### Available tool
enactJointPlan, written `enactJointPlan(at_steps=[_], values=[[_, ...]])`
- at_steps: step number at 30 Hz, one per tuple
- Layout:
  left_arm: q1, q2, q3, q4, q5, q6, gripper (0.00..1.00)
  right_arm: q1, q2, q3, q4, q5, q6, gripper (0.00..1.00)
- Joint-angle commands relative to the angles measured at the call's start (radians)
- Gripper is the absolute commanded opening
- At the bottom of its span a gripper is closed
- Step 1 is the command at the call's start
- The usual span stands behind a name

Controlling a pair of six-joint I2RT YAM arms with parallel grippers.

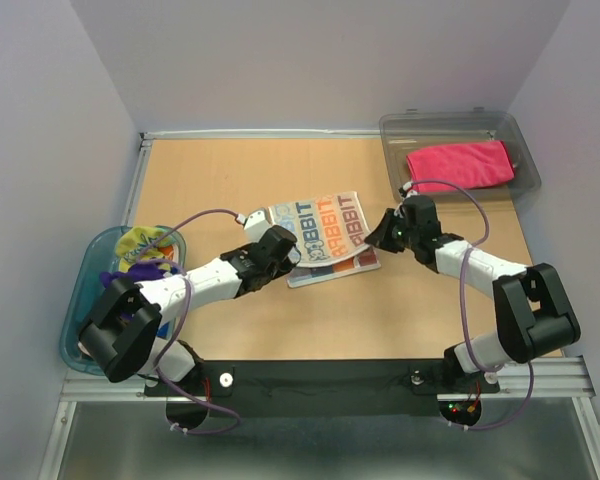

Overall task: Fold and stack the towels
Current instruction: Fold the towel

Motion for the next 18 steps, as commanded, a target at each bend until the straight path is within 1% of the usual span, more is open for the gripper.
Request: enactJointPlan(at_steps=[1,6,10,13,18], values=[[-0.006,-0.055,0.080,-0.086,-0.058,0.015,0.04,-0.003,-0.043,0.102,-0.055,0.047,-0.062,0.03],[-0.021,-0.103,0.074,-0.106,-0.041,-0.011,0.04,-0.002,-0.091,0.096,-0.120,0.074,-0.100,0.04],[-0.052,-0.108,0.026,-0.097,-0.017,-0.044,0.04,-0.003,-0.094,0.057,-0.132,0.070,-0.114,0.04],[-0.073,-0.085,-0.015,-0.074,-0.007,-0.068,0.05,-0.002,-0.083,0.021,-0.132,0.076,-0.117,0.04],[-0.077,0.007,-0.063,-0.025,-0.029,-0.097,0.06,-0.002,-0.009,0.011,-0.126,0.087,-0.129,0.05]])
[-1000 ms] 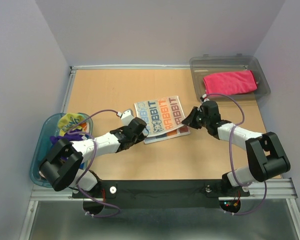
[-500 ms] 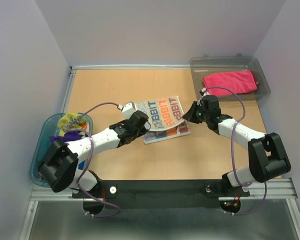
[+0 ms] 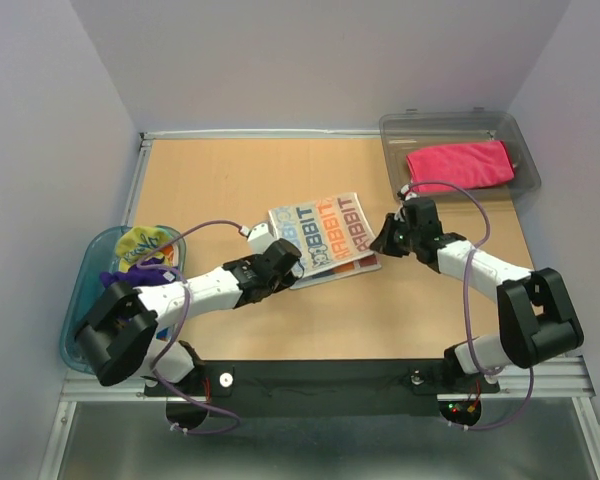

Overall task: Fold and stack the towels
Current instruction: Fold the towel

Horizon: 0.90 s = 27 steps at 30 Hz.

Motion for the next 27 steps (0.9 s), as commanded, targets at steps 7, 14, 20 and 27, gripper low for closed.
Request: enactJointPlan(at_steps=[7,14,20,27], values=[[-0.004,0.136,-0.035,0.040,-0.024,-0.029,0.07,-0.003,0.056,-0.040,0.012,0.041,-0.043,0.06],[-0.006,0.143,-0.047,0.044,-0.016,-0.029,0.09,-0.002,0.065,-0.044,0.011,0.050,-0.047,0.11],[-0.010,0.126,-0.044,0.040,-0.013,-0.020,0.08,-0.003,0.034,-0.037,0.001,0.119,-0.059,0.16],[-0.018,0.123,-0.037,0.039,-0.006,-0.009,0.10,-0.002,-0.055,-0.037,-0.095,0.282,-0.072,0.32]])
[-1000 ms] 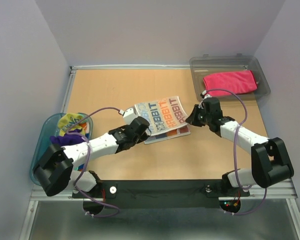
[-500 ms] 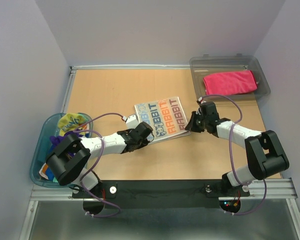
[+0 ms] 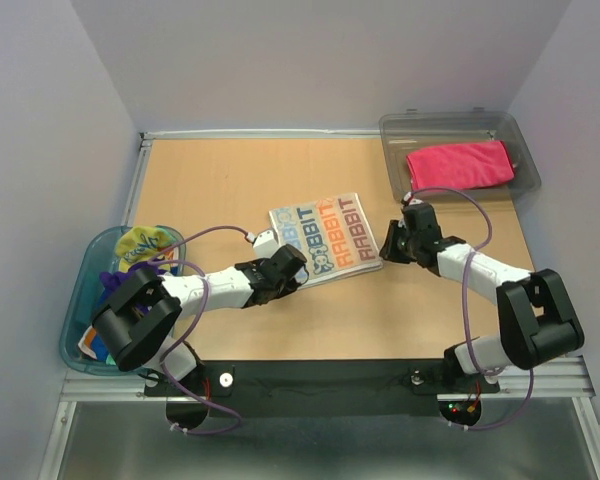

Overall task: Fold and stack the towels
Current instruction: Fold the towel

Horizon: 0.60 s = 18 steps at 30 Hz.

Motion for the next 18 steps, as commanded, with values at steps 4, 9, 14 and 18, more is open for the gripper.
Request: enactJointPlan(at_steps=[4,9,14,18], values=[[-0.014,-0.010,0.006,-0.036,-0.009,0.030,0.12,-0.004,-0.132,0.004,-0.080,0.155,-0.034,0.35],[-0.024,-0.005,0.015,-0.043,-0.004,0.041,0.13,-0.004,-0.142,0.034,-0.088,0.063,-0.026,0.35],[-0.025,-0.001,0.016,-0.048,-0.007,0.049,0.13,0.016,-0.071,0.058,-0.040,-0.055,-0.012,0.34],[-0.025,0.002,0.016,-0.057,-0.005,0.055,0.13,0.026,-0.027,0.033,0.024,-0.097,0.005,0.34]])
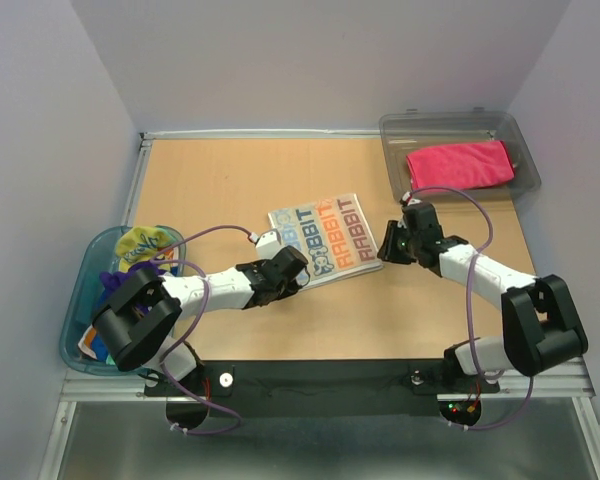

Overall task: Fold and stack the towels
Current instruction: Fold the towel

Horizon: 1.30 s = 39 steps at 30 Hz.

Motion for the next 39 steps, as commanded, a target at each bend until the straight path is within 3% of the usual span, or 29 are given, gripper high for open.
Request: enactJointPlan(at_steps=[1,9,16,20,22,23,27,30,34,35,39], values=[[-0.006,0.002,0.016,-0.052,-0.010,0.022,0.13,0.018,0.054,0.012,0.100,-0.070,0.021,0.34],[-0.006,-0.030,-0.011,-0.104,-0.027,0.032,0.13,0.020,0.070,-0.138,0.141,-0.062,0.026,0.33],[0.000,-0.082,-0.051,-0.158,-0.023,0.043,0.15,0.026,-0.077,-0.247,0.046,-0.062,0.078,0.29],[0.000,-0.145,-0.085,-0.193,-0.014,0.055,0.20,0.032,-0.196,-0.247,-0.017,-0.094,0.110,0.29],[0.000,-0.186,-0.097,-0.201,0.000,0.060,0.30,0.034,-0.245,-0.232,-0.054,-0.113,0.103,0.30],[0.000,-0.215,-0.096,-0.211,-0.004,0.064,0.44,0.034,-0.262,-0.209,-0.054,-0.125,0.101,0.34],[0.000,-0.283,-0.032,-0.231,-0.044,0.107,0.77,0.034,-0.259,-0.093,-0.008,-0.211,0.063,0.59],[0.015,-0.292,0.083,-0.212,-0.093,0.167,0.86,0.034,-0.176,0.018,0.084,-0.214,0.087,0.61],[0.108,-0.242,0.163,-0.036,-0.074,0.259,0.81,0.034,-0.017,0.119,0.316,-0.222,0.145,0.59],[0.188,-0.222,0.179,0.013,-0.038,0.278,0.78,0.034,0.023,0.136,0.368,-0.222,0.156,0.58],[0.314,-0.040,0.240,0.233,0.097,0.324,0.55,0.034,0.261,0.228,0.587,-0.226,0.205,0.48]])
